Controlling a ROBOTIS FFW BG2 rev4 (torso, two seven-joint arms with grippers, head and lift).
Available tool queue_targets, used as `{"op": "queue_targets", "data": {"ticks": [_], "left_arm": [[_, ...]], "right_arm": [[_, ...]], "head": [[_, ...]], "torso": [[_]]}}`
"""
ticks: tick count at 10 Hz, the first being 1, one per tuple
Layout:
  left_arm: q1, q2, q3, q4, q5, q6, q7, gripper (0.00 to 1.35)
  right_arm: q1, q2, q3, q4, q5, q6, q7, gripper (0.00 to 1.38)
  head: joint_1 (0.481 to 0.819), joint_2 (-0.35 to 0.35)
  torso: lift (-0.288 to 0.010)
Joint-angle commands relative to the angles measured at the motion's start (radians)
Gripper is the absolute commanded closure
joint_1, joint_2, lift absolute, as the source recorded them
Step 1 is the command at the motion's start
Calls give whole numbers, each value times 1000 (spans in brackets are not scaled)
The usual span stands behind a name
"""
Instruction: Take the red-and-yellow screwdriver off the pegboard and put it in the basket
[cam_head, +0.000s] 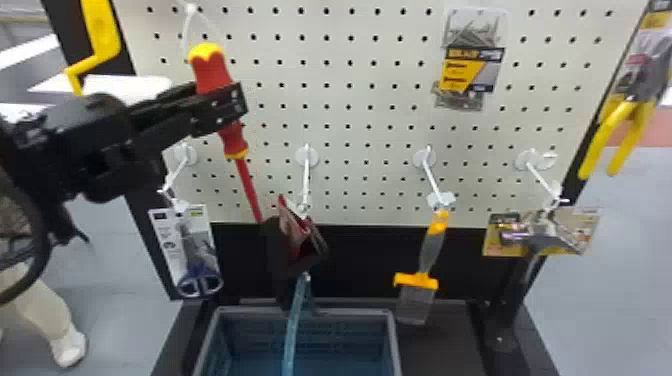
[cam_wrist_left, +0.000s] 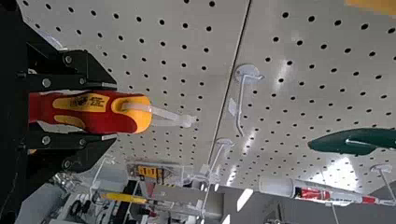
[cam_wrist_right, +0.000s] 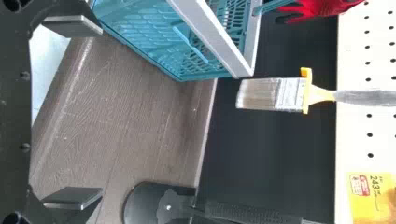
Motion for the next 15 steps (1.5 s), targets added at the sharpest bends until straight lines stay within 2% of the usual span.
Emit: {"op": "queue_targets", "data": {"ticks": [1,3,5,6,7,8,11,13,14,15], "left_arm": [[59,-32,35,-15,-6,-13,0,1003],[134,-72,81,-29,-26,-33,0,1003],[218,-132,127,-32,-49,-64,0,1003],[250,-141,138,-32,-61,-84,0,1026],[289,-150,140,-32,-54,-121,17,1165],[306,-169,150,-32,-44,-127,35,1170],[355,-186,149,-32,-37,-153,47,1168],[403,-215,136,-22,-32,-182,59,1170],[428,-230,124,5,-23,-217,63,1168],[435,-235,115,32,-20,-228,63,1168]], "right_arm": [[-2,-1,3,2,1,-3,0,96],[-2,-1,3,5,1,-6,0,96],[1,-1,3,5,3,-9,0,96],[3,-1,3,5,3,-12,0,96],[3,0,3,5,4,-14,0,96],[3,-1,3,5,4,-14,0,96],[5,0,5,7,7,-17,0,96],[5,2,5,12,7,-20,0,96],[5,5,5,15,7,-24,0,96],[5,5,5,17,7,-26,0,96]], "head": [[549,0],[549,0],[549,0],[549,0],[549,0],[549,0],[549,0],[549,0],[549,0],[549,0]], "torso": [[-100],[-100],[-100],[-100],[-100],[-100],[-100],[-100],[-100],[-100]]}}
